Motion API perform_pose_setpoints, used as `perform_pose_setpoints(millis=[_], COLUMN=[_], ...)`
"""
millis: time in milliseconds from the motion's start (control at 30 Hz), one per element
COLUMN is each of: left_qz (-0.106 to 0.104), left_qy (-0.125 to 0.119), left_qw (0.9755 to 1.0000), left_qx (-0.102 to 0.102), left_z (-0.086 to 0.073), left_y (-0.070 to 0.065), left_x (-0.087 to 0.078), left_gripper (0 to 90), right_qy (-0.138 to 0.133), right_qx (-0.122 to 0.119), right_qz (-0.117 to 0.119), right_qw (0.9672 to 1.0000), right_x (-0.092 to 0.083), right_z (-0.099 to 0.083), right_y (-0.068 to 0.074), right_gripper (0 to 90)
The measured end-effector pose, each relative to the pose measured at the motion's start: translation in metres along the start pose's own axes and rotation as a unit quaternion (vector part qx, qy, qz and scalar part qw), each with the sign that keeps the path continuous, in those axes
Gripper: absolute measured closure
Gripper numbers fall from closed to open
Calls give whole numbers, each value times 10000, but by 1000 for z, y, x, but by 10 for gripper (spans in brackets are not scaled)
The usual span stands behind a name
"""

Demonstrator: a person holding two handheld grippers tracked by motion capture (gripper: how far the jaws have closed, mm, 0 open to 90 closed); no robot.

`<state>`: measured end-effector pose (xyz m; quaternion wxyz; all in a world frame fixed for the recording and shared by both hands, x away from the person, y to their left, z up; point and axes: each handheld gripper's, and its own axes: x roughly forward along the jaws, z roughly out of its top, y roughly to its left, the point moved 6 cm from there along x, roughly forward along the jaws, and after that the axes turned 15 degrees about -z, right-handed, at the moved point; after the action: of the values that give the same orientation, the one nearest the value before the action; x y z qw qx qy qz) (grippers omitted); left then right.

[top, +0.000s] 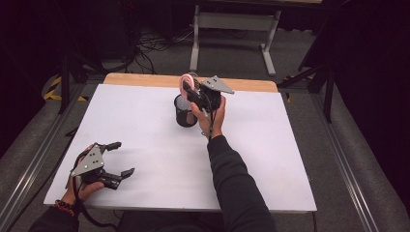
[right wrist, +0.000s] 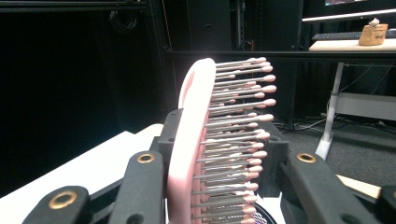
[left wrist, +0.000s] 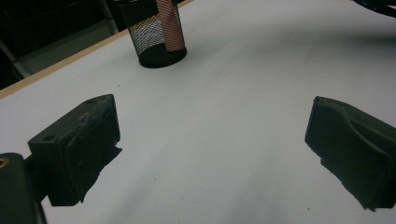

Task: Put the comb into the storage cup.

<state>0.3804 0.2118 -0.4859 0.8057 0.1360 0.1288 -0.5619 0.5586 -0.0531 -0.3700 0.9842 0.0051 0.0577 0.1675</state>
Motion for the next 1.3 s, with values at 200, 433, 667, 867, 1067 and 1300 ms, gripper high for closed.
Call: perform_pose_setpoints(millis=[200,433,667,867,1067,1300], left_qz=[-9,-4,-11,-5,-12,10], left_qy=[33,31,54,65,127,140], left_qw=[10000,10000,10000,10000,9999,9999], left_qx=[-5,-13,-26,-42,-57,-58], left_z=[0,-1,-2,-2,-4,-4], left_y=[0,0,1,1,2,2], left_x=[1,1,2,3,3,3], left_gripper=[40,39,40,40,40,40], right_qy=[27,56,127,154,155,187], right_qx=[-55,-73,-103,-89,-166,-233], right_qz=[63,6,-119,-121,-151,-208], right_qw=[10000,10000,9998,9998,9996,9993], right_x=[1,1,2,3,4,5], right_z=[0,1,0,0,-1,-2], right_y=[1,-2,-5,-6,-5,-5], right_gripper=[624,606,552,486,492,468])
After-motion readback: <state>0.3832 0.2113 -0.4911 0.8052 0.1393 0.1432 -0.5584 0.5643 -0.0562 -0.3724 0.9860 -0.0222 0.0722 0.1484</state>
